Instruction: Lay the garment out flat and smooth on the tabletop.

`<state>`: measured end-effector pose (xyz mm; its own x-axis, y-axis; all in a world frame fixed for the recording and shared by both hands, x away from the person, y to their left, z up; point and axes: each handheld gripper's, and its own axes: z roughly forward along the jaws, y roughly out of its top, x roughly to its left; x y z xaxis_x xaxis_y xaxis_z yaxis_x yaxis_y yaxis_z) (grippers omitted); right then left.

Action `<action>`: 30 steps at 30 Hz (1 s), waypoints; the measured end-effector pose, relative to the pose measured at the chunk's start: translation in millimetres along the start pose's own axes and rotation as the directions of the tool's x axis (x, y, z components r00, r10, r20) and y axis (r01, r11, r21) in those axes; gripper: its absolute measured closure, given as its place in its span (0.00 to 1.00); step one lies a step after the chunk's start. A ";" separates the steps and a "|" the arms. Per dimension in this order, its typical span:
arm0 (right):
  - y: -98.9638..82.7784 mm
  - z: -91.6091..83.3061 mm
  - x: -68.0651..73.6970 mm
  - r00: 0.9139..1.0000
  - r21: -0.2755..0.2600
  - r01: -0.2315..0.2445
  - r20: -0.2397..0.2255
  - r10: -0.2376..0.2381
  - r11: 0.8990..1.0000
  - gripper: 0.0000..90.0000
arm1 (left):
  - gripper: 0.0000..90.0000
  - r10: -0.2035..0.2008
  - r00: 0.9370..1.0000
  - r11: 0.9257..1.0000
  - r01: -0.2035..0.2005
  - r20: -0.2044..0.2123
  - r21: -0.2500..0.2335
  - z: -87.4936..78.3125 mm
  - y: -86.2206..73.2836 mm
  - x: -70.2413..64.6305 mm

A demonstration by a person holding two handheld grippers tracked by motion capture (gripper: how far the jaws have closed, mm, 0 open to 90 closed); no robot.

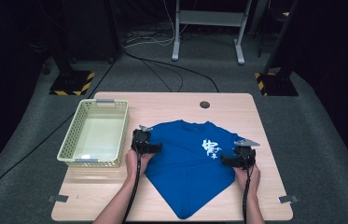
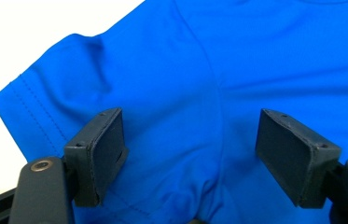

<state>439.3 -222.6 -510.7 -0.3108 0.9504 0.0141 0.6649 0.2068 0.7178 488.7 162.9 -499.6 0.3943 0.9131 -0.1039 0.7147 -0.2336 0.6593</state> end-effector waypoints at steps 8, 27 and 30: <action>-0.9 -1.7 -1.7 1.000 -0.012 -0.012 -0.022 0.012 1.000 0.08 | 0.21 0.046 0.999 0.997 -0.045 0.014 -0.060 -19.8 -7.7 -9.4; -19.6 -22.9 26.2 0.993 -0.053 0.056 -0.097 -0.061 0.997 0.01 | 0.14 0.177 0.970 0.984 -0.169 0.167 -0.060 -37.6 -58.9 -45.2; -18.9 -20.3 29.9 0.994 -0.014 0.077 -0.077 -0.078 0.997 0.01 | 0.13 0.183 0.970 0.982 -0.174 0.158 -0.069 -36.8 -60.3 -46.0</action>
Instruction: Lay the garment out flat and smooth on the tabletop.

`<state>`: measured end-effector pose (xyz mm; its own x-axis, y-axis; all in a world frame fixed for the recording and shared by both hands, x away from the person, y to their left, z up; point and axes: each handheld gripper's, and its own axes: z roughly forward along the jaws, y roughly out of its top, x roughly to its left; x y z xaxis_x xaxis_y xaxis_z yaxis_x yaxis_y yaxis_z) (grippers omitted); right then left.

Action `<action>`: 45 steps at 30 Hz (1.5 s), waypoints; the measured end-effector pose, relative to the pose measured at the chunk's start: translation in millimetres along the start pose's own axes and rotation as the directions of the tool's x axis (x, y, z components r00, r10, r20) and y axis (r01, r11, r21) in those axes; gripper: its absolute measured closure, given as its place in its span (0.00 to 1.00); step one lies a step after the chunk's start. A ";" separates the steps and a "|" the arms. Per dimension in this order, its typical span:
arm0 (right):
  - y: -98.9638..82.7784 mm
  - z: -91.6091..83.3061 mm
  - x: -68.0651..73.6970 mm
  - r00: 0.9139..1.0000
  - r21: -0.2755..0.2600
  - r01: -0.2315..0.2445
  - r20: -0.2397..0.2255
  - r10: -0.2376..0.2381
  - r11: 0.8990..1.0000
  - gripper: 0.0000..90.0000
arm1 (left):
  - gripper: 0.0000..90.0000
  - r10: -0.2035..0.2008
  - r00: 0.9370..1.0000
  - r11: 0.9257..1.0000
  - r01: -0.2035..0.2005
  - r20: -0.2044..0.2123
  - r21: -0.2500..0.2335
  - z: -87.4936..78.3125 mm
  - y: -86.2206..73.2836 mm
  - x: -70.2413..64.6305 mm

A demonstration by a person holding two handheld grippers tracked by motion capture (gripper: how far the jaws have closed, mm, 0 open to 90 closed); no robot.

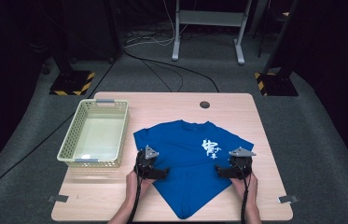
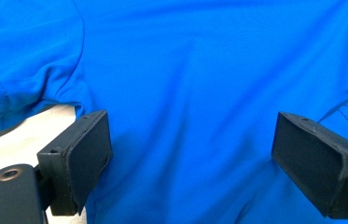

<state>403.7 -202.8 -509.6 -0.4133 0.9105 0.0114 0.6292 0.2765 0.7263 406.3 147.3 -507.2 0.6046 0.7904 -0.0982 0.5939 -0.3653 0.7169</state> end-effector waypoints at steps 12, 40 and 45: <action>5.8 8.8 -4.0 0.999 0.034 -0.028 0.023 0.027 0.999 0.00 | 0.14 0.064 0.997 0.998 -0.064 -0.050 0.001 8.0 3.5 1.0; 23.9 27.7 -19.7 0.985 0.023 -0.118 0.129 0.114 0.993 0.01 | 0.15 0.035 0.996 0.999 -0.036 -0.088 -0.006 28.7 24.0 9.7; 24.1 12.6 -4.2 0.974 0.040 -0.082 0.213 0.071 0.996 0.03 | 0.15 0.039 0.995 0.999 -0.040 -0.094 -0.008 28.6 24.0 8.8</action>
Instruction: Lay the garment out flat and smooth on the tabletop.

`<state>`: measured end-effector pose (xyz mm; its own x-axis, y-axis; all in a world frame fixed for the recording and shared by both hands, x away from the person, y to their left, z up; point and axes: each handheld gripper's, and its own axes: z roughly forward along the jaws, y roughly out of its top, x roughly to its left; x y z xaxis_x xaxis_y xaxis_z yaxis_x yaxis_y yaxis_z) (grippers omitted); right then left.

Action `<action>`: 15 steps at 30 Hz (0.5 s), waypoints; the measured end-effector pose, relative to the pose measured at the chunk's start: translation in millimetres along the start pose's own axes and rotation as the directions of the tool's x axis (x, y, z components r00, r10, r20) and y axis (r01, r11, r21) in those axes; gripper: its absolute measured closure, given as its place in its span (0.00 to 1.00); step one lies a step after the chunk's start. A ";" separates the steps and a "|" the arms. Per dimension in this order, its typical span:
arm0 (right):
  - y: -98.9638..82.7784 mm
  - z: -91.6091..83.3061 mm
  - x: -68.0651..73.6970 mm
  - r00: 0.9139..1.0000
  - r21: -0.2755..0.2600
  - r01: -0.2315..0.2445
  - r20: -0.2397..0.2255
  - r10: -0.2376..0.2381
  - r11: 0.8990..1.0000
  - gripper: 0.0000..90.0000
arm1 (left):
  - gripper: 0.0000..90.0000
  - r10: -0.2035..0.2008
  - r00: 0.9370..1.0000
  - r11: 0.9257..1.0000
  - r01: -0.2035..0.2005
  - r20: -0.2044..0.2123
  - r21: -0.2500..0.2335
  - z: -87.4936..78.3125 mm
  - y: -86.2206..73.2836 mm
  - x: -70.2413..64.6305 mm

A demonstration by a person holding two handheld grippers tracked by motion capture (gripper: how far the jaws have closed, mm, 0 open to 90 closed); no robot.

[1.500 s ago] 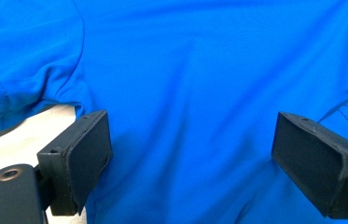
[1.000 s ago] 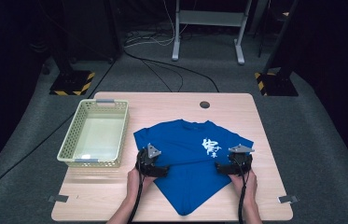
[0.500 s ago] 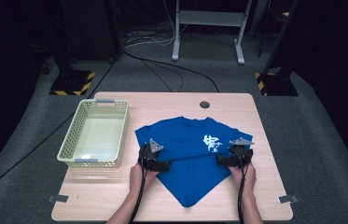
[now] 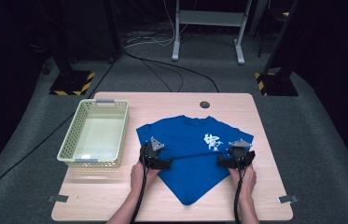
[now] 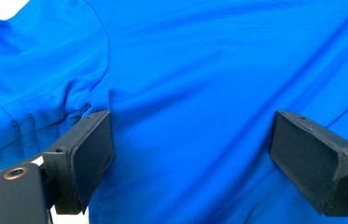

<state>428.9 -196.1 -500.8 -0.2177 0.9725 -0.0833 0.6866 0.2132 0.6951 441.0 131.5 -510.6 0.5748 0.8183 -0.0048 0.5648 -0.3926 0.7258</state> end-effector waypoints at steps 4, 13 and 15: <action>0.4 -25.0 25.8 0.997 -0.031 0.029 -0.065 -0.031 0.999 0.06 | 0.15 -0.004 1.000 1.000 0.004 0.005 0.002 0.2 0.0 0.8; 12.1 -25.0 97.5 0.949 0.005 0.113 -0.295 -0.106 0.994 0.36 | 0.15 -0.005 1.000 1.000 0.005 0.008 0.003 0.2 0.0 1.1; 14.0 -19.3 109.9 0.939 0.015 0.148 -0.316 -0.136 0.989 0.43 | 0.15 -0.005 1.000 1.000 0.005 0.009 0.002 0.2 0.0 1.2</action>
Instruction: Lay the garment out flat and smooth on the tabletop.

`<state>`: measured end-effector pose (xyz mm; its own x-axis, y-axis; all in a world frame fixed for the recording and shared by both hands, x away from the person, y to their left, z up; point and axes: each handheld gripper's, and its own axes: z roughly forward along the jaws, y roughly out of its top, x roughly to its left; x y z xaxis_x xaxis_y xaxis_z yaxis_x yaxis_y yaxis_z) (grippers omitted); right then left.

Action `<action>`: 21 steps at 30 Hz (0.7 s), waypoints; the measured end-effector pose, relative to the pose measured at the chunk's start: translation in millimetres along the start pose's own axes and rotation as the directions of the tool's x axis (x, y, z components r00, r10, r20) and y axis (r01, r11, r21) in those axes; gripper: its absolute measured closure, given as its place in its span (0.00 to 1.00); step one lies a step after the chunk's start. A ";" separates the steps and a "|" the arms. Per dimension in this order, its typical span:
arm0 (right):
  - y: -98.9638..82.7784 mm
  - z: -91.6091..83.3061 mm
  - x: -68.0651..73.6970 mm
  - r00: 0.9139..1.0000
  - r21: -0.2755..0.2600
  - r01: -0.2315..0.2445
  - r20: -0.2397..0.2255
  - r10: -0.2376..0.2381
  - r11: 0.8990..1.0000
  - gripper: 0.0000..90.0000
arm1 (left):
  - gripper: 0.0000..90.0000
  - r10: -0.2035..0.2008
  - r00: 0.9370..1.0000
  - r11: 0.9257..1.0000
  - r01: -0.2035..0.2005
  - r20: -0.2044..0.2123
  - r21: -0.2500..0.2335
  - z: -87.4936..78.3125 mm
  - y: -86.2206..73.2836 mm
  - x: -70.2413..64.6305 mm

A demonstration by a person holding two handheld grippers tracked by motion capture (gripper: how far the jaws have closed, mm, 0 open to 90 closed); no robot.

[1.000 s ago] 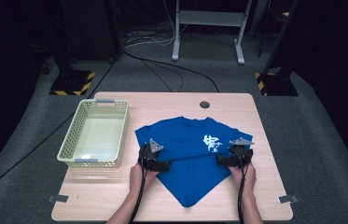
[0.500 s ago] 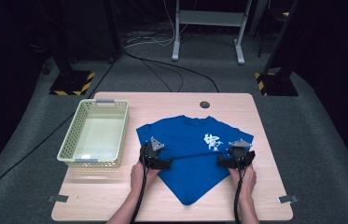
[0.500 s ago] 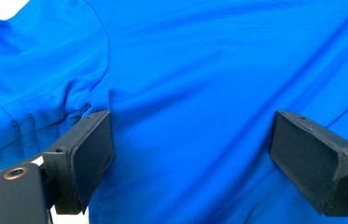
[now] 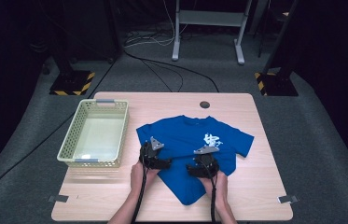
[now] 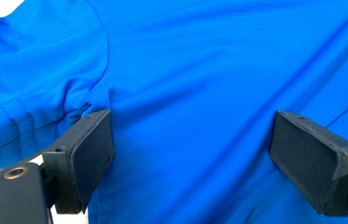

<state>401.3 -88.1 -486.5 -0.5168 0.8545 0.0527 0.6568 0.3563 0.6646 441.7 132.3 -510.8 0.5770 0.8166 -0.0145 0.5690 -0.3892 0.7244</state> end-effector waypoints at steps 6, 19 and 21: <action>-0.5 12.4 7.6 1.000 0.004 -0.022 0.022 0.022 1.000 0.62 | 0.16 0.002 1.000 1.000 -0.002 0.002 -0.001 -0.1 -0.1 0.2; -10.3 0.3 -3.7 1.000 -0.024 -0.024 0.016 0.025 0.999 0.93 | 0.16 0.005 1.000 1.000 -0.005 0.005 -0.001 -0.2 -0.1 0.3; -10.0 -1.1 -3.6 0.999 -0.025 -0.027 0.016 0.028 0.999 0.93 | 0.16 0.006 1.000 1.000 -0.006 0.005 -0.001 -0.2 -0.1 0.5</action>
<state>396.0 -95.1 -492.5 -0.4896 0.8699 0.0594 0.6569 0.3232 0.6812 441.8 132.8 -510.7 0.5836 0.8119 -0.0133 0.5646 -0.3939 0.7253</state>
